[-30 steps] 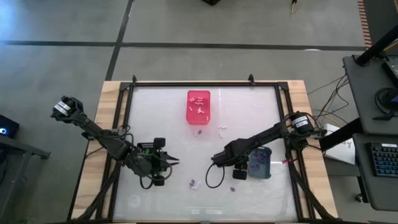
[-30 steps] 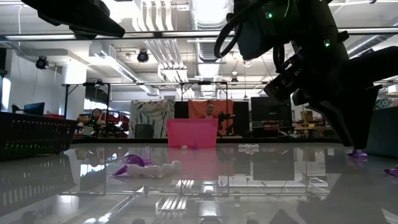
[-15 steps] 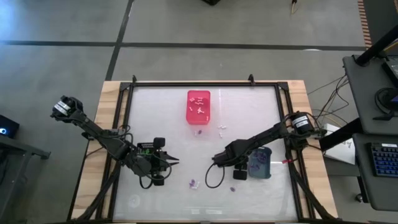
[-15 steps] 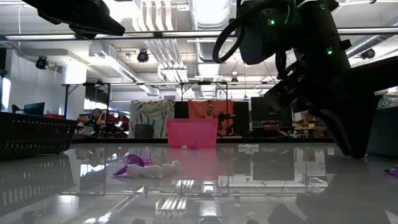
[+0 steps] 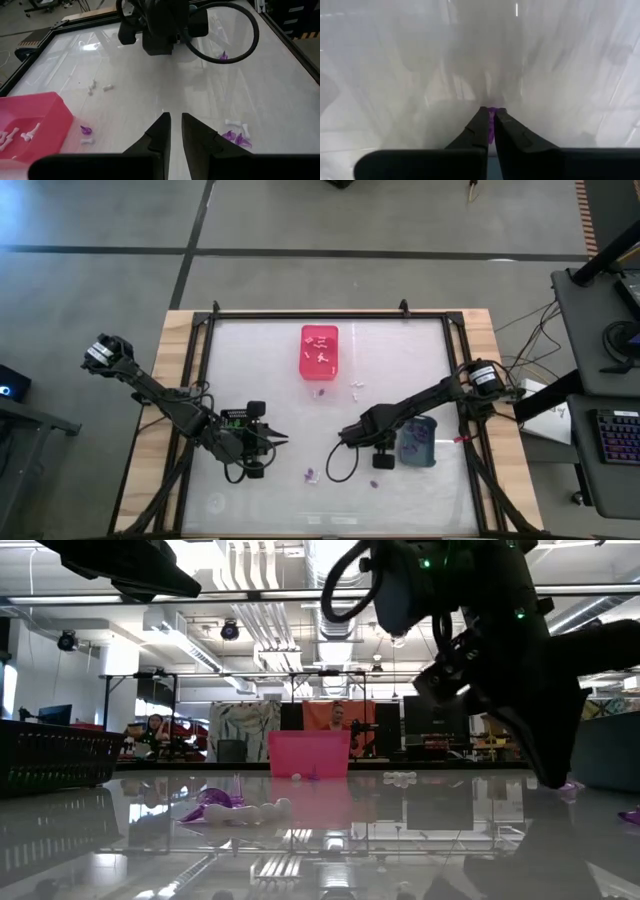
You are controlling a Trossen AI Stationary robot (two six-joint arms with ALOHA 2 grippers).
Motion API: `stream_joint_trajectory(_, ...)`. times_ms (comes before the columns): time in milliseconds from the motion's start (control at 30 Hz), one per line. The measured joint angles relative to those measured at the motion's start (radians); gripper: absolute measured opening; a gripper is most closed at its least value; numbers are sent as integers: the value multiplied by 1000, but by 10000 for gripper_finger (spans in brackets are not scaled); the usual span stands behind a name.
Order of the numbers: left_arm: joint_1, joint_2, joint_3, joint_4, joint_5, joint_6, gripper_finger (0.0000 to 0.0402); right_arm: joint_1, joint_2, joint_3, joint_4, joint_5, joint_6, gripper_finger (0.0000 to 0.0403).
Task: Sort Halloween decoration
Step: Put the witch hat toy into the blue bin
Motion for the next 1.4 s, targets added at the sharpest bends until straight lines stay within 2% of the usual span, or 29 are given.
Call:
stream_joint_trajectory(233,0,0,0,7,0,0,29,0,-40,72,-44,-1,-9,9)
stream_joint_trajectory(367,0,0,0,7,0,-6,29,1,-124,109,-112,0,48,9)
stream_joint_trajectory(500,0,0,0,7,0,-31,29,26,-249,87,-161,7,169,9)
stream_joint_trajectory(667,0,0,0,7,1,-66,29,75,-410,-5,-169,34,339,9)
stream_joint_trajectory(967,0,0,0,17,1,-117,29,162,-634,-300,-115,77,575,9)
stream_joint_trajectory(1100,0,0,0,54,1,-118,29,165,-682,-407,-27,78,593,9)
stream_joint_trajectory(1233,0,0,0,80,2,-116,29,165,-691,-459,6,78,610,10)
stream_joint_trajectory(1400,0,0,0,85,2,-124,29,165,-687,-465,9,99,621,44)
